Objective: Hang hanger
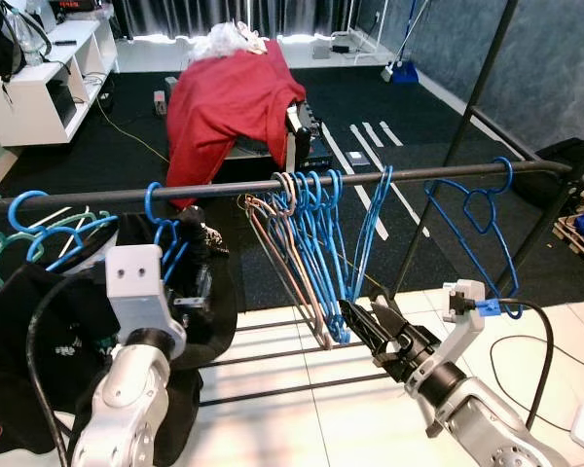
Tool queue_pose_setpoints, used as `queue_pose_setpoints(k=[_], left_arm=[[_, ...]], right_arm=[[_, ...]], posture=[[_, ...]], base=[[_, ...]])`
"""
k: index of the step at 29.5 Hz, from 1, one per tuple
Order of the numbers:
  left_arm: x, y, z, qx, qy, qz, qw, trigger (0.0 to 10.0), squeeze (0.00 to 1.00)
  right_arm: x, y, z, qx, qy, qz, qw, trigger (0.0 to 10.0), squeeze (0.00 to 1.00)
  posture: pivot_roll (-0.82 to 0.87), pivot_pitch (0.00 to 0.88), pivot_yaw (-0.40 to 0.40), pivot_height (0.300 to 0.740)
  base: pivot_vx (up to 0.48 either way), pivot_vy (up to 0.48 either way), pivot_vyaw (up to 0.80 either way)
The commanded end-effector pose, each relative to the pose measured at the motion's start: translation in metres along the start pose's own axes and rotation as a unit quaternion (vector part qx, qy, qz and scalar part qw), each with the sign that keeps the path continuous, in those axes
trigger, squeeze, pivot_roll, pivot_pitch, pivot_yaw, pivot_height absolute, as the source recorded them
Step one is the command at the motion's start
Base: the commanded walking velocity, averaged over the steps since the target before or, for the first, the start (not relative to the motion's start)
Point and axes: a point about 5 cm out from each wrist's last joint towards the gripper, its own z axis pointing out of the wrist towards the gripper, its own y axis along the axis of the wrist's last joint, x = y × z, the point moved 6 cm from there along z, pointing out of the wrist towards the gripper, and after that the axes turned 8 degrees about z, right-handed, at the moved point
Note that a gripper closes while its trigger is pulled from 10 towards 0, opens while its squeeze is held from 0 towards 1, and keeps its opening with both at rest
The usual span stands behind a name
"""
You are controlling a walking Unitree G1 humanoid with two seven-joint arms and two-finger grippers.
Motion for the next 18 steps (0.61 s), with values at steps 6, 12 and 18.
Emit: queue_pose_setpoints(k=[6,12,18], left_arm=[[0.025,0.006,0.024,-0.014,0.049,0.133,0.99,10.0,0.0],[-0.004,0.023,0.027,-0.074,-0.026,0.134,0.988,10.0,0.0],[-0.048,0.025,0.029,-0.113,-0.135,0.177,0.968,10.0,0.0]], right_arm=[[0.0,-0.001,0.0,-0.003,-0.001,0.001,1.0,10.0,0.0],[0.0,-0.001,-0.001,-0.004,-0.001,0.001,1.0,10.0,0.0],[0.0,-0.002,-0.001,-0.002,-0.001,0.001,1.0,10.0,0.0]], posture=[[-0.06,0.058,-0.028,0.74],[-0.06,0.057,-0.033,0.74],[-0.07,0.054,-0.034,0.74]], base=[[0.0,0.0,0.0],[0.0,0.0,0.0],[0.0,0.0,0.0]])
